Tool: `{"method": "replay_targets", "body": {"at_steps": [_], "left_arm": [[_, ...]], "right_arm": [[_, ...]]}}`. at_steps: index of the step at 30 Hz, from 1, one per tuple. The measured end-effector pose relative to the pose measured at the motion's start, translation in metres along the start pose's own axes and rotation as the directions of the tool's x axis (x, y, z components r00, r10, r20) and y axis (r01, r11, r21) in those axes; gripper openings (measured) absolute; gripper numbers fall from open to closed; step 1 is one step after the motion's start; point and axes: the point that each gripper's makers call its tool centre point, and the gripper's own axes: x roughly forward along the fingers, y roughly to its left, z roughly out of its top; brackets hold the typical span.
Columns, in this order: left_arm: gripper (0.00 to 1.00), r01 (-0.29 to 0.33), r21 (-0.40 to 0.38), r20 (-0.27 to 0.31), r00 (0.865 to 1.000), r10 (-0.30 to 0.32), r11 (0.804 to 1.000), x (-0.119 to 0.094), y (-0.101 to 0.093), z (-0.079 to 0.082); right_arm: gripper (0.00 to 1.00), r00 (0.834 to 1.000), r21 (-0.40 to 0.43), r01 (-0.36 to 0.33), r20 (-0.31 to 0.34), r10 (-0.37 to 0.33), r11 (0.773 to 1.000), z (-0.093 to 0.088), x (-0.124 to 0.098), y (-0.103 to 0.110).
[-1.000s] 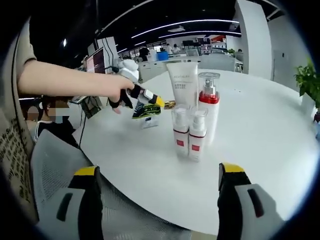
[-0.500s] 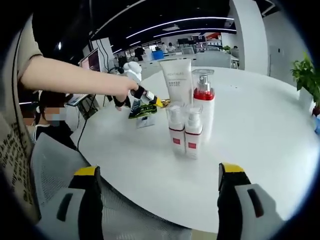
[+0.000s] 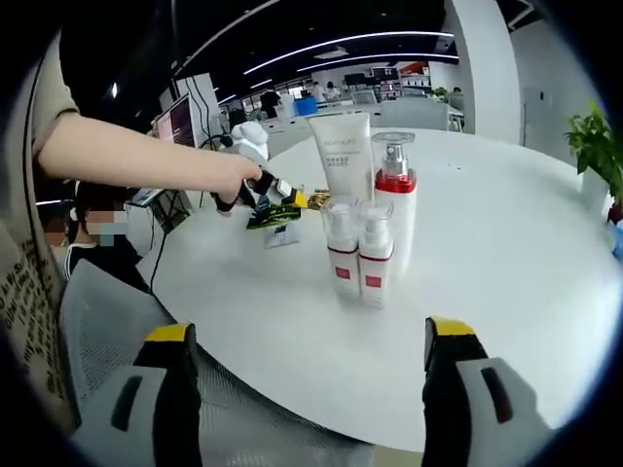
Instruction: Arrange the skincare products in the storage area until every visible bottle or jar stands upright without overlapping.
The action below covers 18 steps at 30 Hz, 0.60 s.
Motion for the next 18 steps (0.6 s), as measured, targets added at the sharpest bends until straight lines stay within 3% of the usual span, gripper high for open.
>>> {"method": "replay_targets", "body": {"at_steps": [2, 3, 4, 10, 18], "left_arm": [[0.74, 0.004, 0.004, 0.011, 1.000, -0.004, 1.000, 0.0005, 0.0008, 0.0014], [0.68, 0.011, 0.013, 0.024, 1.000, -0.012, 1.000, 0.0005, -0.0001, 0.0031], [0.67, 0.024, 0.045, 0.036, 0.999, -0.026, 0.999, 0.0004, -0.0030, 0.0053], [0.63, 0.031, 0.040, 0.038, 0.999, -0.032, 0.999, 0.0009, -0.0022, 0.0053], [0.26, 0.084, 0.096, 0.067, 0.994, -0.091, 0.992, -0.0005, 0.0007, 0.0099]], "right_arm": [[0.97, 1.000, -0.001, 0.001, 0.000, -0.001, 1.000, -0.0001, 0.0000, -0.0002], [0.97, 1.000, -0.001, 0.002, 0.000, -0.002, 1.000, 0.0000, -0.0001, -0.0002], [0.96, 1.000, -0.001, 0.002, 0.000, -0.002, 1.000, 0.0000, -0.0001, -0.0002], [0.96, 1.000, -0.001, 0.008, -0.001, -0.008, 1.000, -0.0002, -0.0003, -0.0010], [0.96, 1.000, -0.001, 0.011, -0.001, -0.011, 1.000, -0.0003, -0.0004, -0.0016]]}}
